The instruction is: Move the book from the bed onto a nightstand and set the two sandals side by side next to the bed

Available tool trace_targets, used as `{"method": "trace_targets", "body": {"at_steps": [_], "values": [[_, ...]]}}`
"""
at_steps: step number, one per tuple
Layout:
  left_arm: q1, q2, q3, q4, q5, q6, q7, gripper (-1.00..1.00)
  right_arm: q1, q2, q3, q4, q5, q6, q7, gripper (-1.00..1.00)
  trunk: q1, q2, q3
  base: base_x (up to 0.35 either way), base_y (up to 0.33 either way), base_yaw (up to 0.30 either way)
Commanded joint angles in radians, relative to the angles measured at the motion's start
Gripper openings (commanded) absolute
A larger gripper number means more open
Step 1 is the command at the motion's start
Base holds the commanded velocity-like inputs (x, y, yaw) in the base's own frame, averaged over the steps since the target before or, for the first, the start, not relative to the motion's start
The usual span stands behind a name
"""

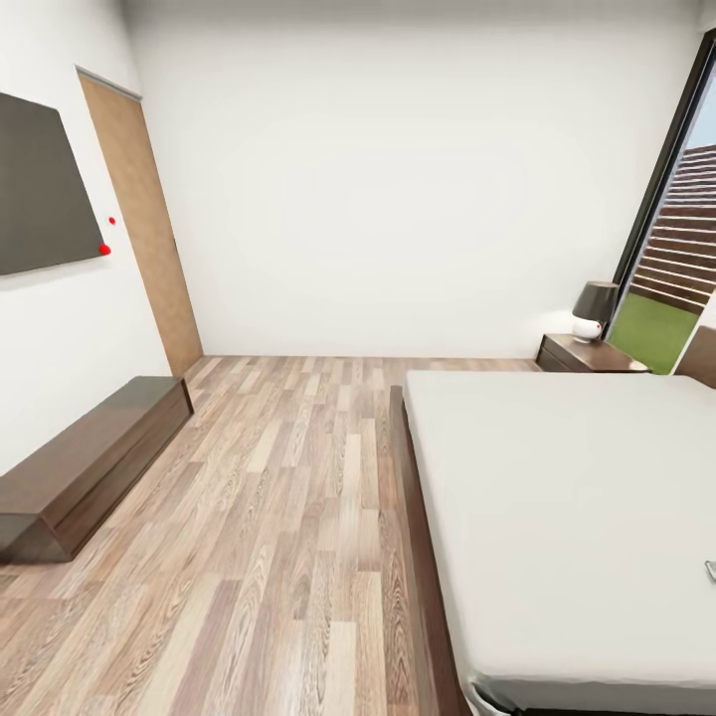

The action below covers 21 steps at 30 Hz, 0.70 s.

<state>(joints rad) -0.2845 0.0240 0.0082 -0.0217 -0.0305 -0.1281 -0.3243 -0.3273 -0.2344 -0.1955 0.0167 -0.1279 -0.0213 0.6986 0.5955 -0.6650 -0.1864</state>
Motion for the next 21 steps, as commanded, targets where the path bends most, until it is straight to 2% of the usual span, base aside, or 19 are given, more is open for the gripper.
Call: {"method": "trace_targets", "body": {"at_steps": [1, 12, 21], "values": [[-0.001, 0.0, 0.001, 0.001, -0.003, -0.004, -0.002, 1.0, -0.001, 0.0, 0.004, 0.002, -0.009, -0.002, 0.004, 1.0, -0.004, 0.006, 0.002, 0.0, 0.0, 0.0], [-0.001, 0.0, 0.0, 0.0, -0.004, -0.004, -0.003, 1.0, -0.001, 0.001, 0.004, 0.002, -0.004, -0.003, 0.004, 1.0, -0.046, 0.083, 0.036, 0.0, 0.0, 0.0], [-0.001, -0.014, 0.001, 0.0, -0.005, -0.004, -0.004, 1.0, -0.001, 0.001, 0.004, 0.002, -0.003, -0.003, 0.004, 1.0, -0.08, 0.146, 0.064, 0.0, 0.0, 0.0]]}}
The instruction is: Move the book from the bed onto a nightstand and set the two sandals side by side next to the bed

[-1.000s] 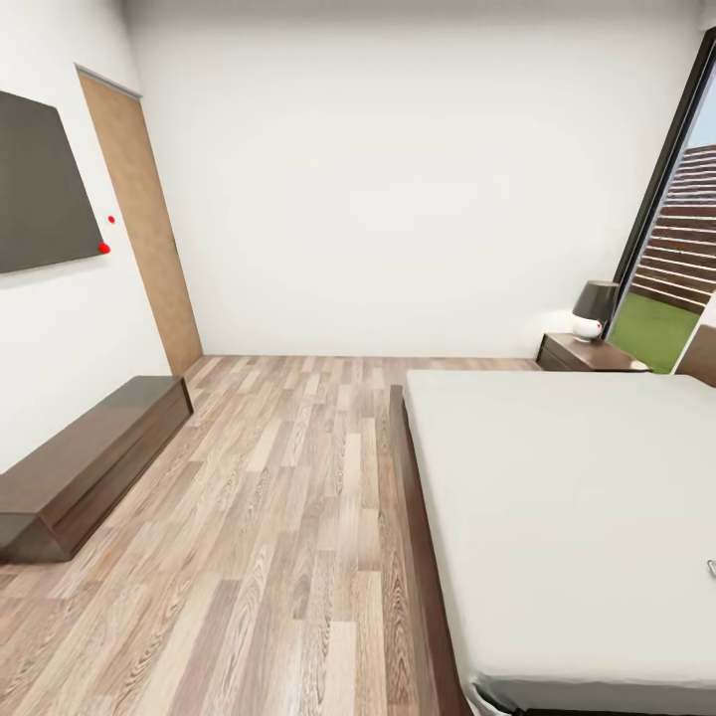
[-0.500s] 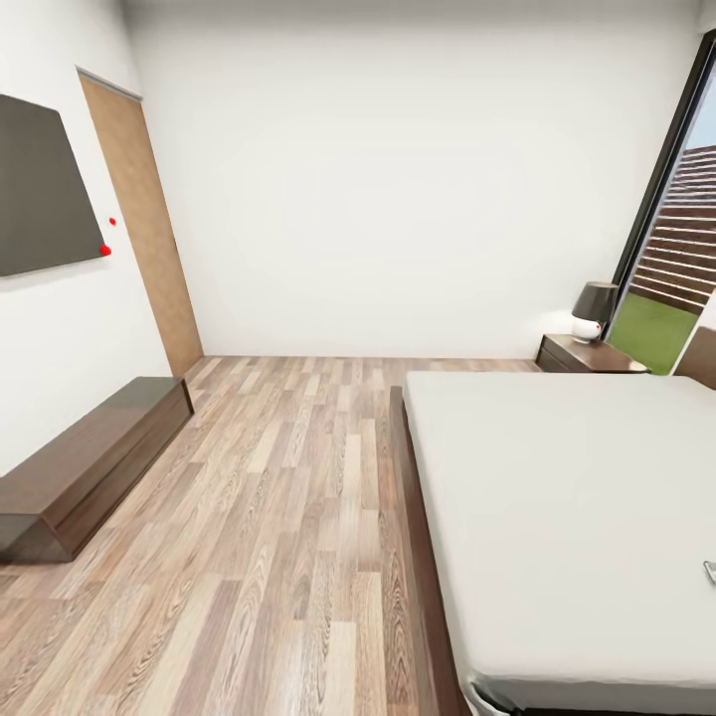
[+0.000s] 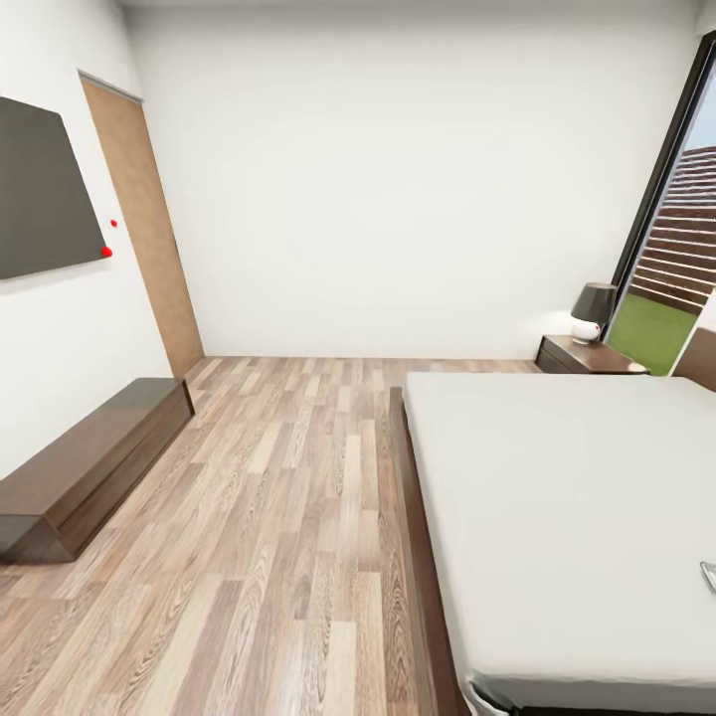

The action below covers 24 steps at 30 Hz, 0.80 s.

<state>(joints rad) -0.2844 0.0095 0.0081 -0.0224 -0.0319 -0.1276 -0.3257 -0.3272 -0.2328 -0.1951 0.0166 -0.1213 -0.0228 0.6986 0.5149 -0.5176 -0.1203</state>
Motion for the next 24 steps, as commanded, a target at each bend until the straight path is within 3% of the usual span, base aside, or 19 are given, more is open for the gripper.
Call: {"method": "trace_targets", "body": {"at_steps": [1, 7, 24], "values": [[-0.001, 0.0, 0.001, 0.001, -0.003, -0.004, -0.002, 1.0, -0.001, 0.0, 0.004, 0.002, -0.009, -0.002, 0.004, 1.0, -0.004, 0.006, 0.001, 0.0, 0.0, 0.0], [-0.001, 0.0, 0.001, 0.001, -0.003, -0.004, -0.003, 1.0, -0.001, 0.001, 0.004, 0.002, -0.009, -0.002, 0.004, 1.0, -0.027, 0.048, 0.02, 0.0, 0.0, 0.0], [-0.001, 0.0, 0.001, 0.002, -0.003, -0.004, -0.002, 1.0, -0.001, 0.001, 0.003, 0.002, -0.009, -0.002, 0.004, 1.0, -0.027, 0.048, 0.02, 0.0, 0.0, 0.0]]}}
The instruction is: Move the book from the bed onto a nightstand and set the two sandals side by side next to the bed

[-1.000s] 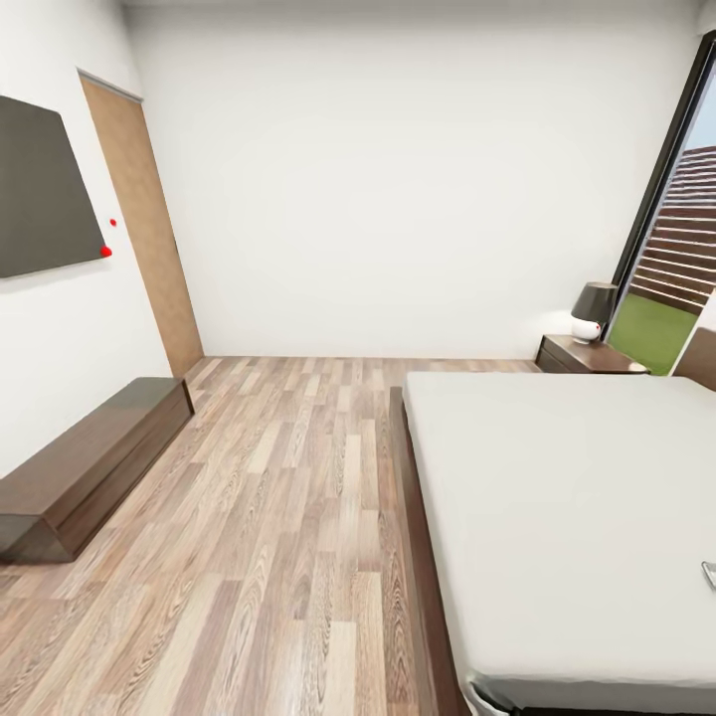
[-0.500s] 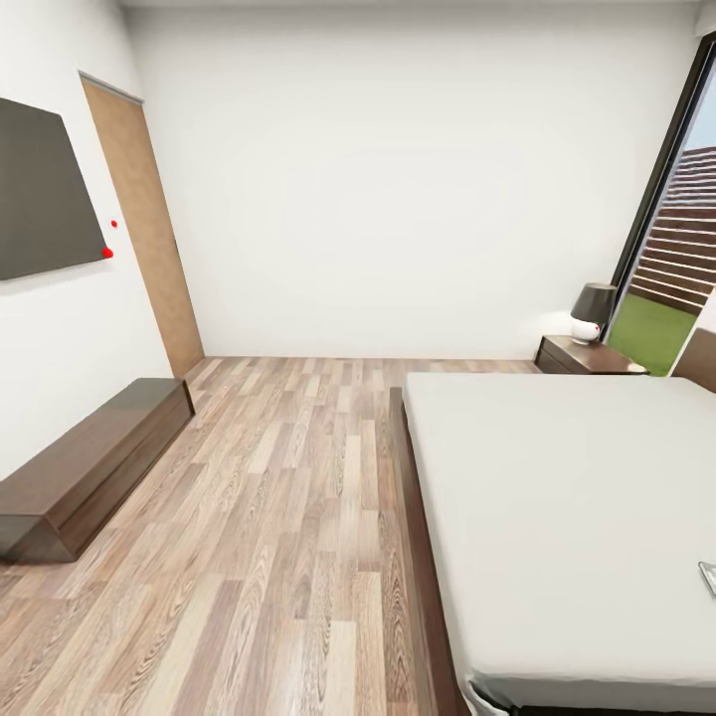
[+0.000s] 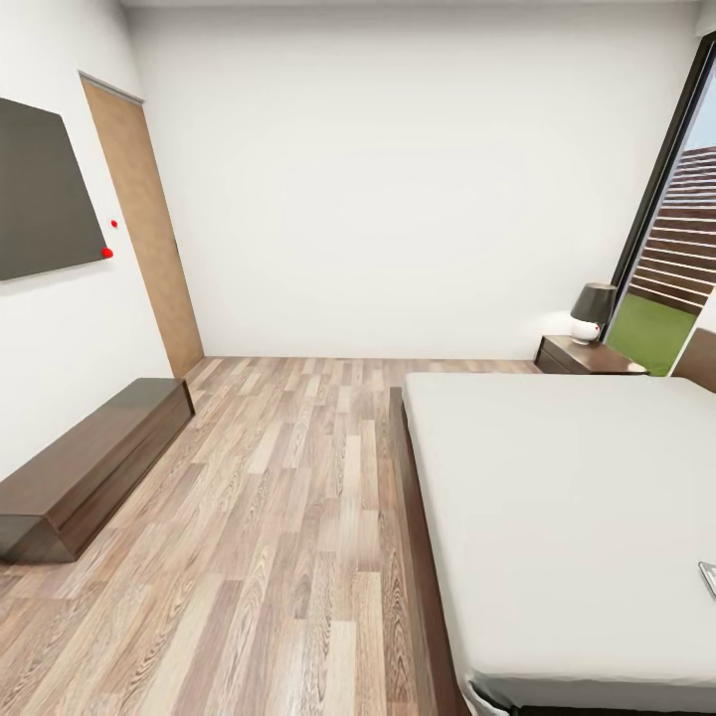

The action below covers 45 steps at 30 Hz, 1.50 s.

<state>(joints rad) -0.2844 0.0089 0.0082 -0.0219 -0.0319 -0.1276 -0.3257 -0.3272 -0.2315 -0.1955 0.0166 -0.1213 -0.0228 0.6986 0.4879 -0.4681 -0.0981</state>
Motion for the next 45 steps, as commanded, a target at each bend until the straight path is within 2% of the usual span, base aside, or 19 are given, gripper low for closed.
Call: {"method": "trace_targets", "body": {"at_steps": [1, 31, 34, 39, 45], "values": [[-0.001, 0.0, 0.001, 0.001, -0.003, -0.004, -0.002, 1.0, -0.001, 0.0, 0.004, 0.002, -0.009, -0.002, 0.004, 1.0, 0.0, -0.002, -0.002, 0.0, 0.0, 0.0], [-0.001, -0.001, 0.001, -0.008, -0.005, -0.007, -0.001, 1.0, -0.001, 0.004, 0.004, 0.001, -0.011, -0.002, 0.004, 1.0, 0.0, -0.002, 0.001, 0.0, 0.0, 0.0], [-0.001, -0.008, 0.001, -0.026, -0.006, -0.006, -0.002, 1.0, -0.001, 0.005, 0.004, 0.0, -0.01, -0.002, 0.005, 1.0, 0.0, -0.002, 0.001, 0.0, 0.0, 0.0], [-0.001, -0.024, 0.001, -0.113, -0.008, -0.005, -0.003, 1.0, -0.001, 0.006, 0.004, 0.0, -0.009, -0.001, 0.007, 1.0, 0.0, -0.002, 0.001, 0.0, 0.0, -0.148], [-0.001, -0.027, 0.001, -0.137, -0.008, -0.007, -0.003, 1.0, -0.001, 0.006, 0.004, 0.0, -0.009, -0.001, 0.007, 1.0, 0.0, -0.002, 0.001, 0.0, 0.0, -0.275]]}}
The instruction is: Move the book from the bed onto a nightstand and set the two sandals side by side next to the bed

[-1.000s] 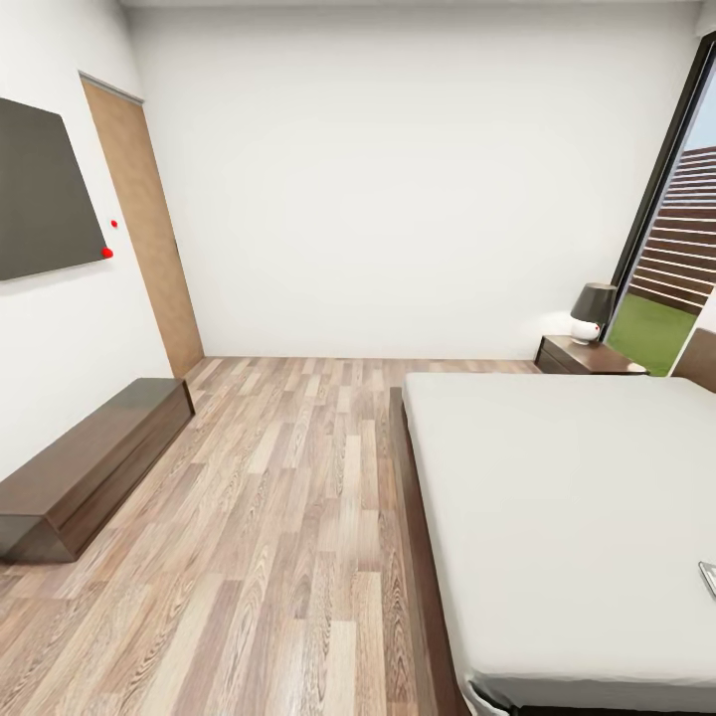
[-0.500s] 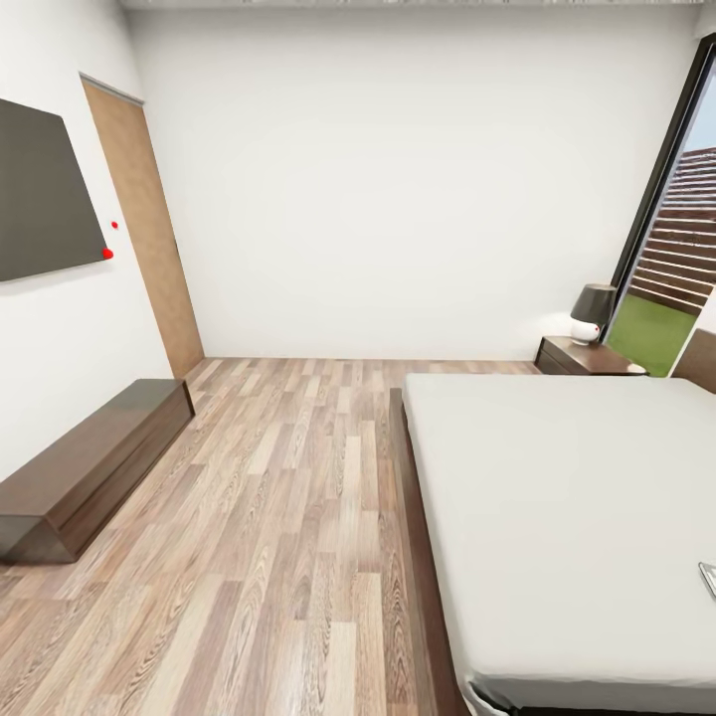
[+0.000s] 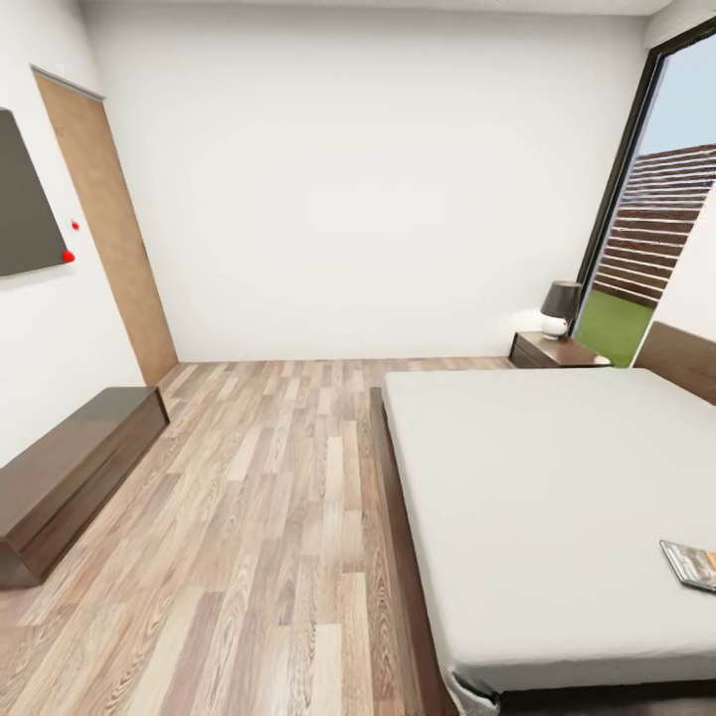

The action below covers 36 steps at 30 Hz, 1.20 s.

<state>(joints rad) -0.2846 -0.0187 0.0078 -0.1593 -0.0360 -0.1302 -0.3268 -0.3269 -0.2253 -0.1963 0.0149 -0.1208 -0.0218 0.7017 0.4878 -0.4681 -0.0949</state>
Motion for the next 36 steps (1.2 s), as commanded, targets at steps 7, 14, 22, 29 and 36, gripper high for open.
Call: {"method": "trace_targets", "body": {"at_steps": [7, 14, 22, 29, 36], "values": [[-0.001, 0.001, 0.003, -0.001, -0.003, -0.005, -0.001, 1.0, -0.001, 0.0, 0.005, 0.002, -0.011, -0.001, 0.004, 1.0, 0.0, -0.002, -0.002, -0.004, 0.0, -0.262], [-0.001, 0.0, 0.003, 0.0, -0.002, -0.005, -0.003, 1.0, -0.001, 0.0, 0.005, 0.002, -0.011, -0.001, 0.004, 1.0, 0.0, -0.002, -0.002, -0.181, 0.0, -0.039], [-0.001, 0.002, 0.004, 0.0, -0.001, -0.005, -0.002, 1.0, -0.001, 0.0, 0.005, 0.002, -0.012, -0.001, 0.004, 1.0, 0.0, -0.002, -0.002, -0.018, 0.0, -0.095], [-0.001, 0.002, 0.003, -0.001, -0.001, -0.004, -0.002, 1.0, -0.001, 0.0, 0.005, 0.002, -0.013, -0.001, 0.003, 1.0, 0.0, -0.002, -0.002, -0.001, 0.0, -0.28], [-0.001, 0.001, 0.004, -0.002, -0.001, -0.005, -0.001, 1.0, -0.001, 0.0, 0.005, 0.002, -0.013, -0.001, 0.003, 1.0, 0.0, -0.002, -0.002, 0.0, 0.0, -0.299]]}}
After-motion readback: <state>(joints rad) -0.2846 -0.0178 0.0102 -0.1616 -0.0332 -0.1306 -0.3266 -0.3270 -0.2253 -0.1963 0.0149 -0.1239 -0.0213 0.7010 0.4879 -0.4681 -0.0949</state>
